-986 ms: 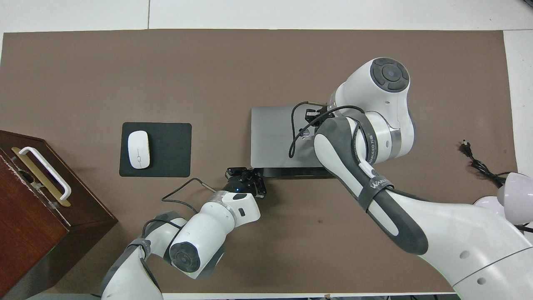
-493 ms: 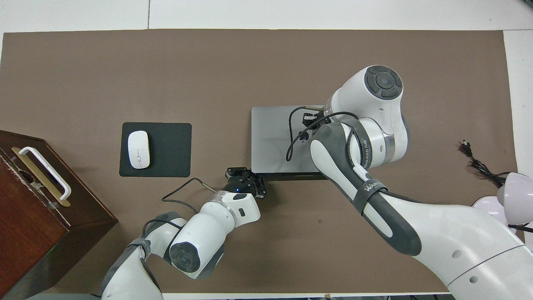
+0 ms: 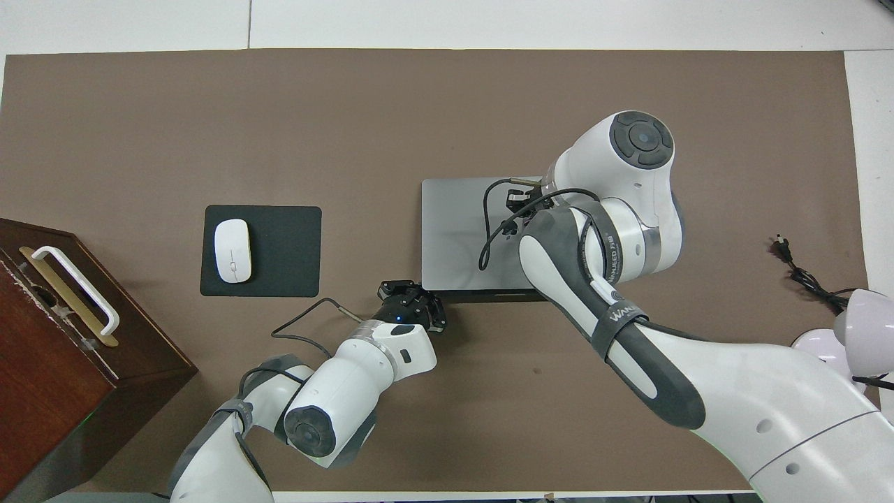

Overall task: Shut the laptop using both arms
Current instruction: 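Push the laptop lid down toward the robot with the right gripper, then lift the right gripper off the closed lid and withdraw it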

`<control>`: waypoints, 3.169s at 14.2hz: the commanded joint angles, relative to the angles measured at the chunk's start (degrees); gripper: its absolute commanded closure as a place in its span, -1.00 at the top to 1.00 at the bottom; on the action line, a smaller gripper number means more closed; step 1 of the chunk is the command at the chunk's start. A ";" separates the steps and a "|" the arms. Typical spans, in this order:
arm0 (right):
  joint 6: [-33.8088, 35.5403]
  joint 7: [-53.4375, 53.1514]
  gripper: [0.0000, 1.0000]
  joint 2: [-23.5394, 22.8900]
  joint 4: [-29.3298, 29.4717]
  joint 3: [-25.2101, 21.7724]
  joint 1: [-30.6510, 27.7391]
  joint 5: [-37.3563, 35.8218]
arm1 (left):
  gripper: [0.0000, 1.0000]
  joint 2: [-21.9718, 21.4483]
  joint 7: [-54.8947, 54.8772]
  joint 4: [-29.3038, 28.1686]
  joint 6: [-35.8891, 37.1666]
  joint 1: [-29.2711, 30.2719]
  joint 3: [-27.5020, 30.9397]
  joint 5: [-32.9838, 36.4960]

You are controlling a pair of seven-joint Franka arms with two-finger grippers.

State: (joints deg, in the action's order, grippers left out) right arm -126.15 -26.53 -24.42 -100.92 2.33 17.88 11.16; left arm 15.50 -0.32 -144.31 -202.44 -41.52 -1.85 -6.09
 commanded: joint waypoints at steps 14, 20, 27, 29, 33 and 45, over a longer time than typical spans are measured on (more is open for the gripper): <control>-2.08 1.66 -1.00 0.34 -1.38 0.04 -0.22 1.76 | -1.00 1.64 -1.96 -4.93 1.70 -1.20 0.88 -1.12; 4.85 0.52 -1.00 2.09 5.37 -0.39 -2.41 2.63 | -1.00 1.64 -2.05 -4.93 1.70 -1.11 0.97 -1.12; 5.30 1.83 -0.66 3.94 16.79 -1.10 -8.46 -1.74 | -1.00 0.77 -1.09 -4.32 1.70 -0.06 0.88 -1.03; 10.98 6.99 -0.38 3.59 21.45 -1.10 -11.02 -4.65 | -1.00 -0.64 -0.82 -4.32 1.88 0.82 0.79 -1.03; 19.34 17.27 0.23 4.12 28.23 -1.45 -15.85 -6.58 | -1.00 -4.40 1.02 -4.41 6.25 1.26 0.70 -1.03; 35.01 14.50 1.00 14.83 25.01 -1.36 -17.10 -11.87 | -1.00 -28.15 -0.56 8.31 61.33 10.30 1.14 -0.77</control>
State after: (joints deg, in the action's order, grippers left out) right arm -91.47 -8.37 -11.98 -71.44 0.50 0.54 -1.38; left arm -11.38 0.26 -140.14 -149.10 -33.31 -0.56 -6.43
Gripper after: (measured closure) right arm 0.000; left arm 0.991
